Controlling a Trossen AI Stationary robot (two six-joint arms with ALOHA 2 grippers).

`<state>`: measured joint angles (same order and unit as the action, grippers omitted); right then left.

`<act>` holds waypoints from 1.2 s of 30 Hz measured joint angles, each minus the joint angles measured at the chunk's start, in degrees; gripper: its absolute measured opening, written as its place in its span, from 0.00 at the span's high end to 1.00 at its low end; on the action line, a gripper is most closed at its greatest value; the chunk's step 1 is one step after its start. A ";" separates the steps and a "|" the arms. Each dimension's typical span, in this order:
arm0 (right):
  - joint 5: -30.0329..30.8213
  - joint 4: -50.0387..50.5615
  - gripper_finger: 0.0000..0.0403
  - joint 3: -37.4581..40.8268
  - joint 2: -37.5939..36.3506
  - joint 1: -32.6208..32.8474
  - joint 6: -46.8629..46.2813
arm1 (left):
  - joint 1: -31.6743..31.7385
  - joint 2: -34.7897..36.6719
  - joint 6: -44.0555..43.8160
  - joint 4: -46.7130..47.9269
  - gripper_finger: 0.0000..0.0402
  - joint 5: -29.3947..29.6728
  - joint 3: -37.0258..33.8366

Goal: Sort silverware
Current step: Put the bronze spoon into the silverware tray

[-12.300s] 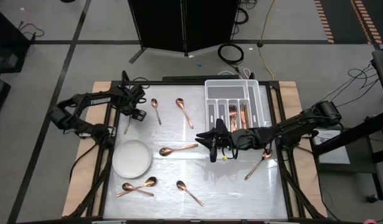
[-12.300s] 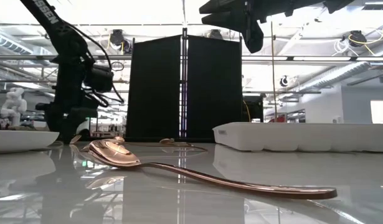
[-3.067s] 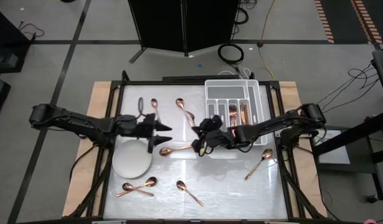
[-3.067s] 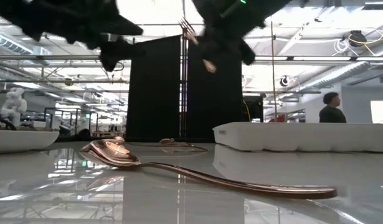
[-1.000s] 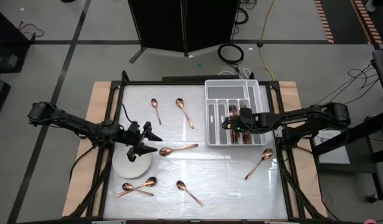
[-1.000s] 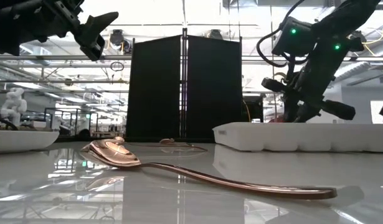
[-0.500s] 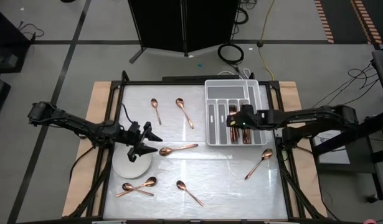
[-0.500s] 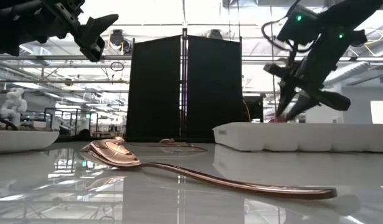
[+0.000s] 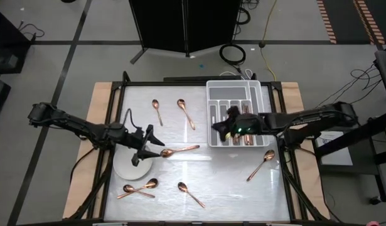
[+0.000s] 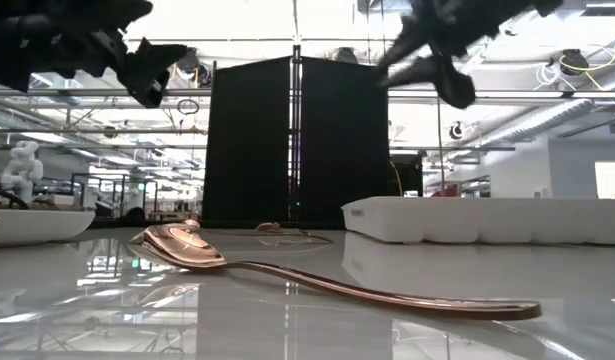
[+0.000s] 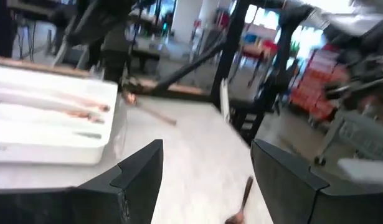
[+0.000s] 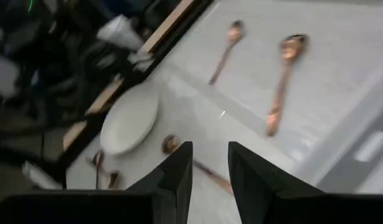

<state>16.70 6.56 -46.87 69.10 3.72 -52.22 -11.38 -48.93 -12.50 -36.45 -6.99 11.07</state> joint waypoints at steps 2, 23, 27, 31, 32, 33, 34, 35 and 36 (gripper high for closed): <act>0.42 0.22 0.77 -2.94 3.65 2.57 2.56 | 0.00 0.03 1.19 6.42 0.40 1.18 2.52; 1.35 0.34 0.77 -33.84 49.21 7.45 35.51 | -5.69 -1.81 0.08 36.98 0.40 8.67 11.16; 1.21 0.51 0.77 -37.18 52.43 7.13 39.44 | -6.01 -1.77 5.90 36.87 0.40 8.58 14.28; 1.65 0.76 0.77 -37.46 53.18 6.57 42.91 | -6.01 -1.83 9.57 37.32 0.40 8.57 14.78; 1.62 0.84 0.77 -37.45 53.55 6.33 43.45 | -6.01 -2.00 10.01 37.55 0.40 8.56 14.78; 1.41 0.84 0.77 -37.44 53.91 6.04 43.81 | -6.01 -2.10 10.05 37.97 0.40 8.56 14.78; 1.27 0.82 0.77 -37.44 54.33 5.79 43.96 | -6.01 -2.11 10.01 38.62 0.40 8.56 14.76; 1.26 0.76 0.77 -37.44 54.62 5.50 44.12 | -6.01 -2.10 10.01 38.98 0.40 8.58 14.76; 1.23 0.72 0.77 -37.42 54.69 5.22 44.33 | -6.01 -2.10 10.01 39.07 0.40 8.63 14.76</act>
<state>17.93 7.29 -84.29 123.79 8.94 -7.90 -17.39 -51.03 -2.49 2.62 1.63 25.82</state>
